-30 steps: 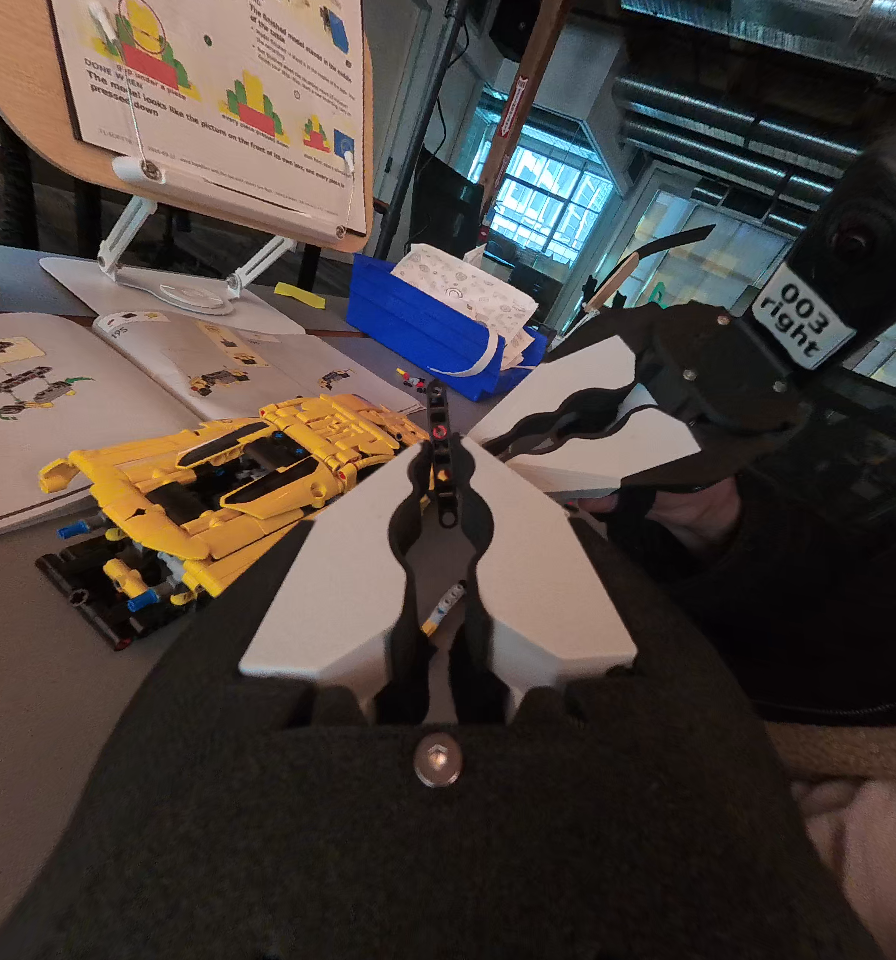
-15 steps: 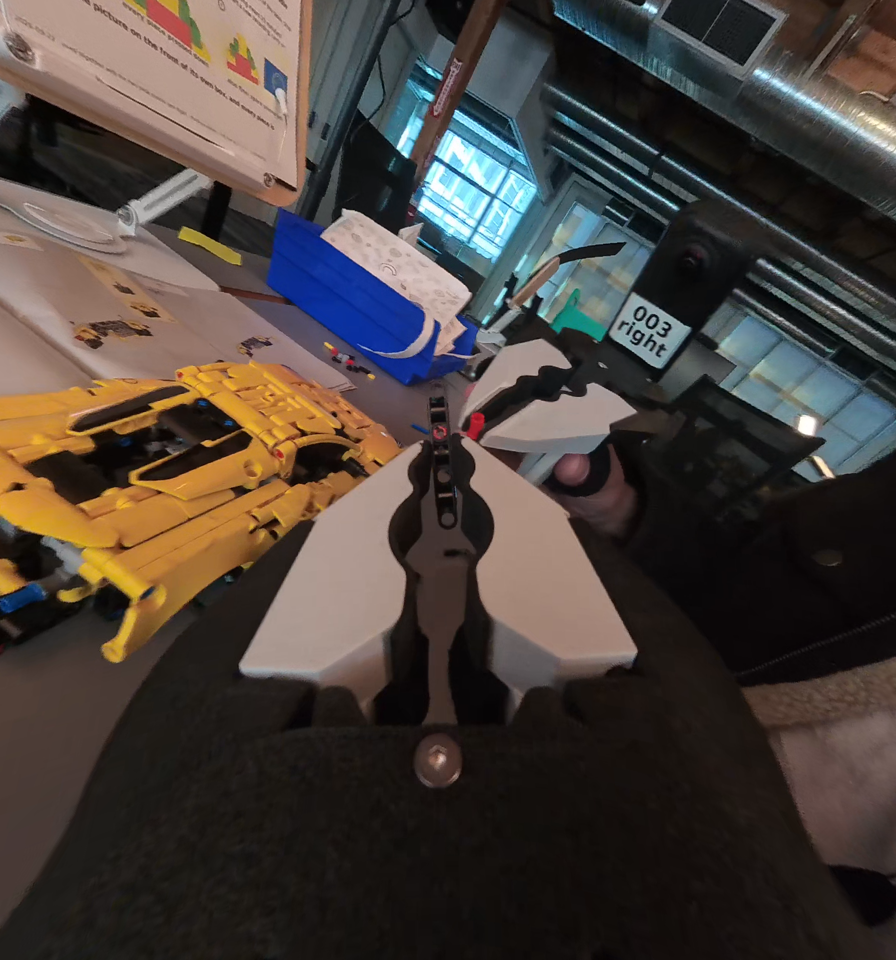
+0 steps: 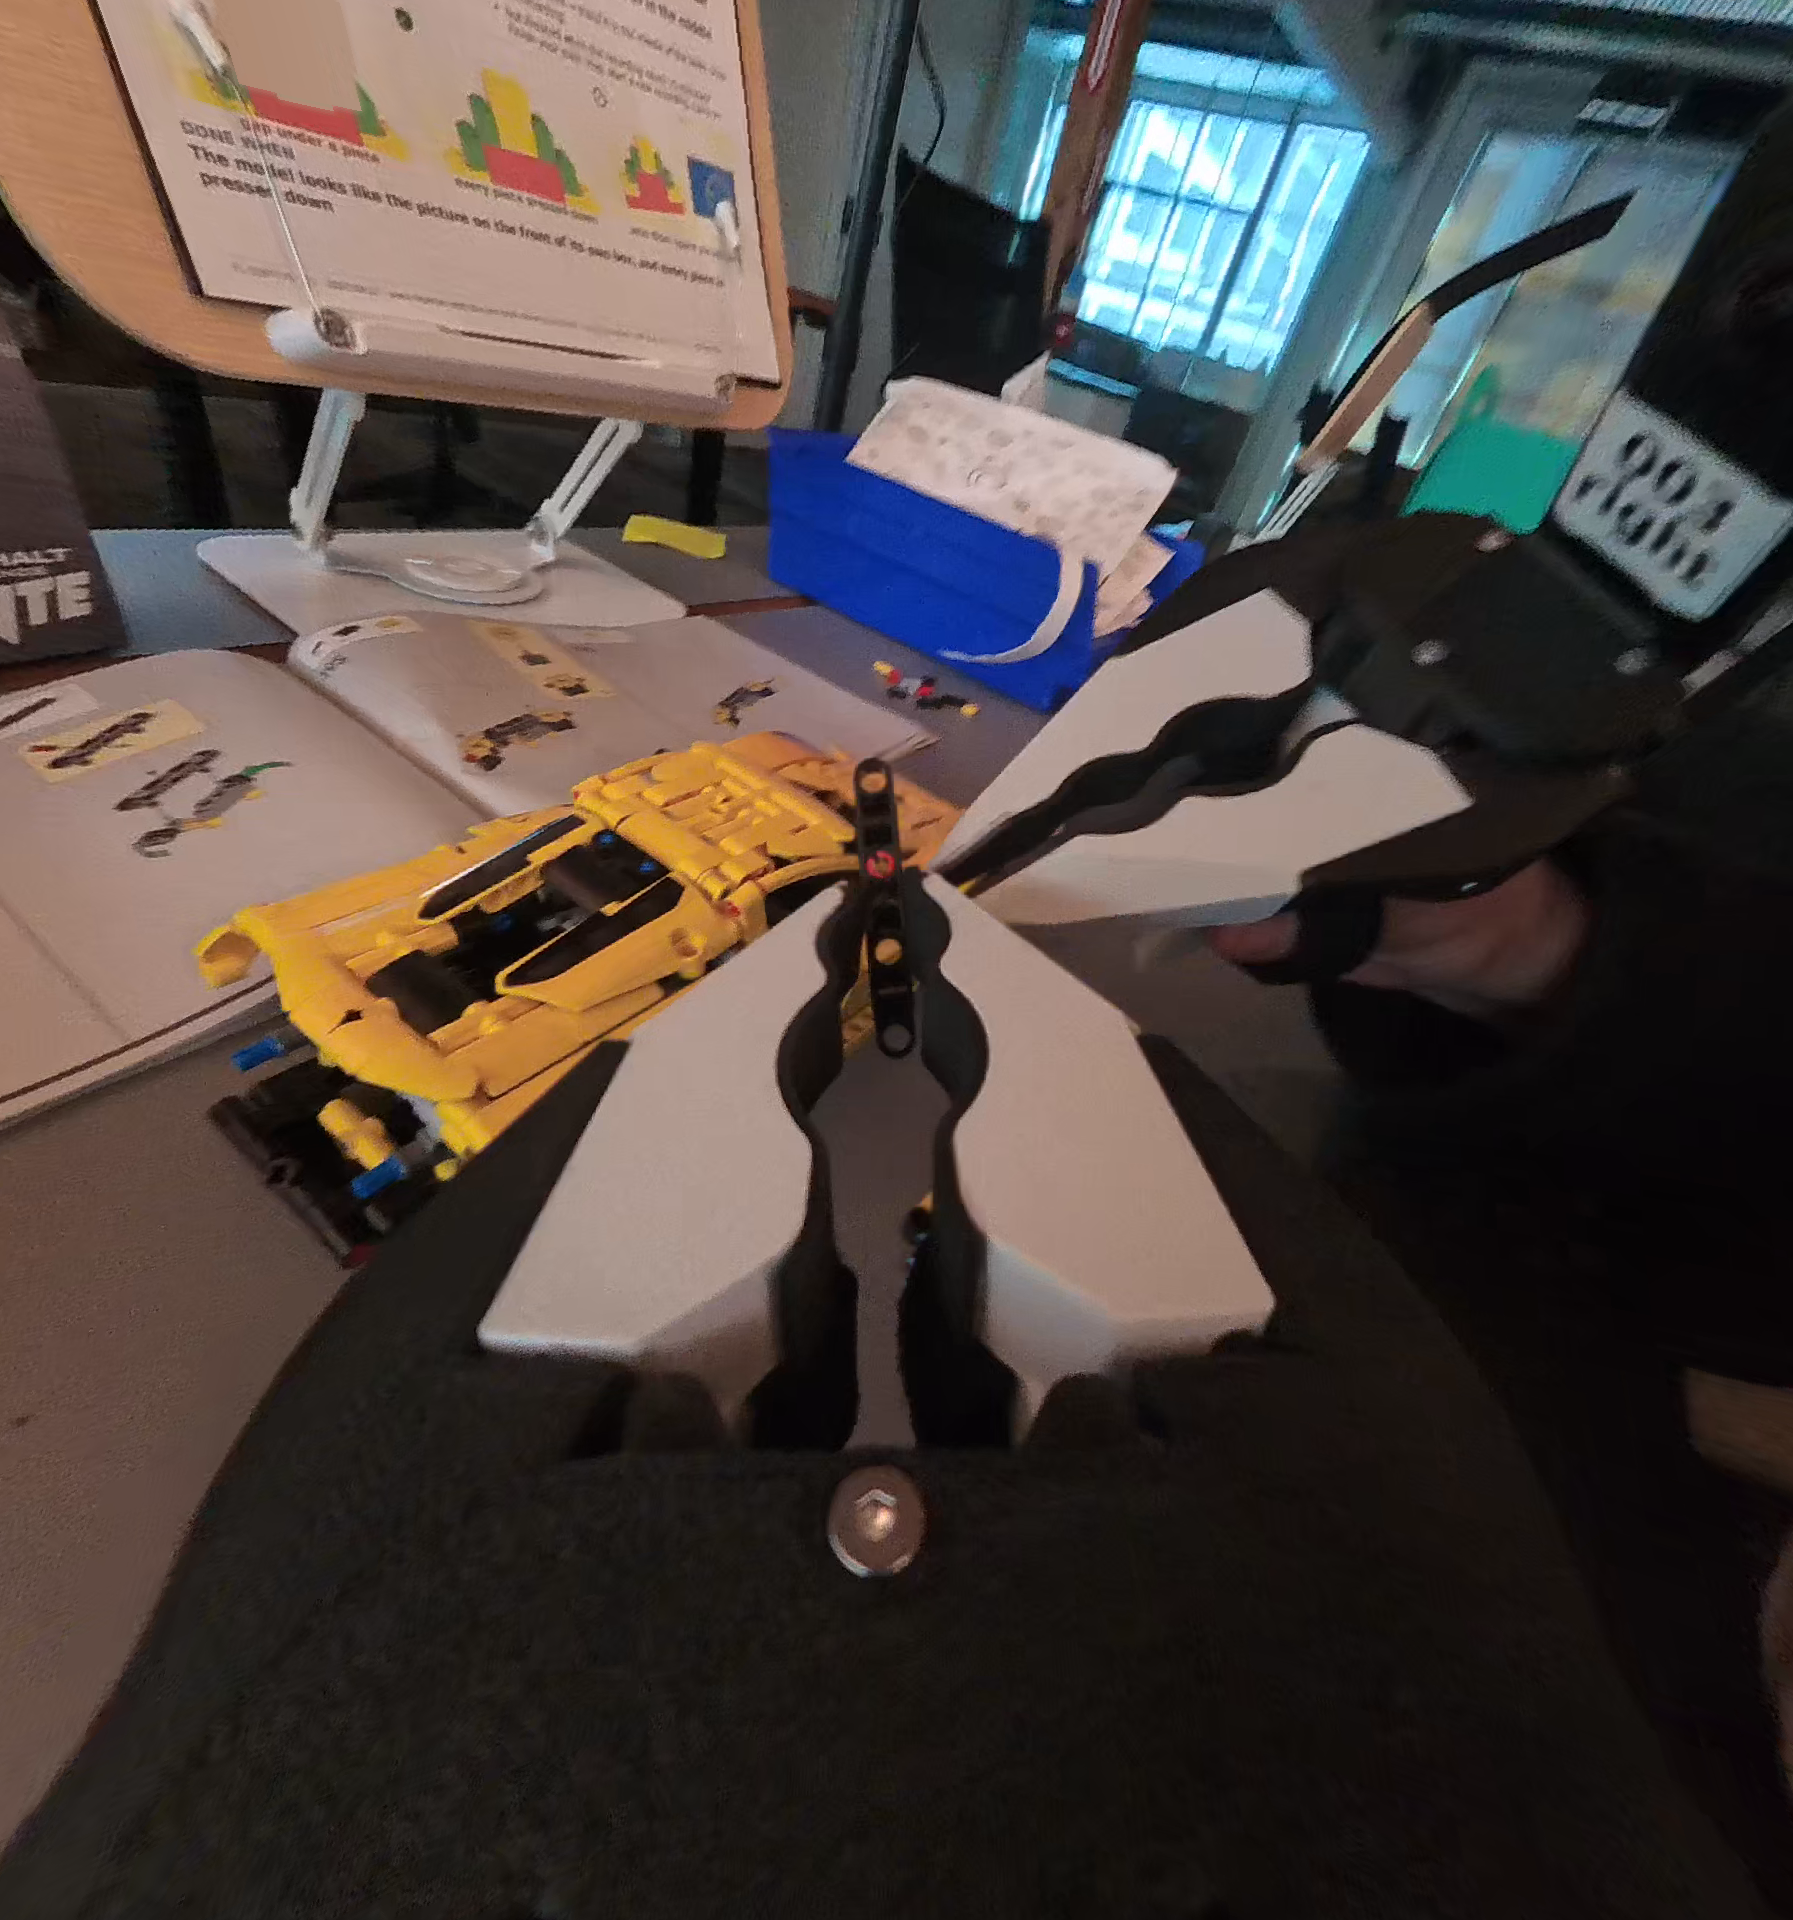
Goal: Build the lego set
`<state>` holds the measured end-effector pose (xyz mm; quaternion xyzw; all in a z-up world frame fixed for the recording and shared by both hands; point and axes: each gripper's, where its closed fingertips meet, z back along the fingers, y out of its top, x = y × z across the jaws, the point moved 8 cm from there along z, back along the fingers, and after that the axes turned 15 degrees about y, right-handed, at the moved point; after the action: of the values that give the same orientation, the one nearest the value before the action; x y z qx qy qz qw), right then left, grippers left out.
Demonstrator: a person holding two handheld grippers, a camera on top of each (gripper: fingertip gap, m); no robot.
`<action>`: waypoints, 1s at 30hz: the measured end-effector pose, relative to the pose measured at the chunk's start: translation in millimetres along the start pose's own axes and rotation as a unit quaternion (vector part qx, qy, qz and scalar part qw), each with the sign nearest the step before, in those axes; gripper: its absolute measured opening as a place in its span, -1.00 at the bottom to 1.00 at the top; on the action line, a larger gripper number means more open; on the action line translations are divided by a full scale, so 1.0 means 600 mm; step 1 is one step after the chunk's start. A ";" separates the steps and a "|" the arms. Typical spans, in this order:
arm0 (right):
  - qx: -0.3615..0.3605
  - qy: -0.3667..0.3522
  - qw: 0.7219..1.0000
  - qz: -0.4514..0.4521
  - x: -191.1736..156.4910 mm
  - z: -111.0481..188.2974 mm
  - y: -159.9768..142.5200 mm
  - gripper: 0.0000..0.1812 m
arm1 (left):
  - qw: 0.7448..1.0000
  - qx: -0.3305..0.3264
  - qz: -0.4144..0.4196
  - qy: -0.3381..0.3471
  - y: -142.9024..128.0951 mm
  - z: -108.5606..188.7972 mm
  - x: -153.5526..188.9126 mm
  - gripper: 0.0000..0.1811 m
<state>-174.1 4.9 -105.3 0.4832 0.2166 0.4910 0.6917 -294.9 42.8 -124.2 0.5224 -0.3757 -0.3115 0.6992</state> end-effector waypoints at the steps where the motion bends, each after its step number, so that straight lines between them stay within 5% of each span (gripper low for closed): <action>1: 0.007 0.007 1.000 -0.003 -0.002 0.000 0.002 -0.97 | 1.000 -0.002 0.000 0.000 -0.001 -0.001 0.000 -0.92; 4: -0.019 -0.006 1.000 -0.013 0.008 0.000 -0.008 -0.96 | 1.000 0.005 0.015 -0.007 0.002 0.002 -0.003 -0.92; 12: 0.055 0.043 0.997 -0.026 0.003 0.014 0.002 -0.96 | 0.995 0.001 0.086 -0.045 0.002 0.002 -0.010 -0.92; 20: 0.228 0.132 0.955 -0.136 0.015 0.021 0.014 -0.97 | 0.900 0.058 0.374 -0.215 0.010 0.015 -0.042 -0.93; 24: 0.272 0.188 0.920 -0.211 0.019 0.009 0.012 -0.98 | 0.909 0.064 0.354 -0.208 0.014 0.017 -0.039 -0.93; 27: 0.176 0.180 0.947 -0.201 0.028 0.020 -0.006 -0.97 | 0.929 0.064 0.318 -0.178 0.015 0.019 -0.039 -0.93; 30: -0.061 0.178 0.967 -0.171 0.027 0.064 -0.056 -0.96 | 0.949 0.052 0.274 -0.151 0.013 0.019 -0.032 -0.93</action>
<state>-121.5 0.3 -115.1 0.3003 0.3852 0.4557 0.7441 -314.3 55.3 -118.9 0.3825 -0.6210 -0.1630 0.6645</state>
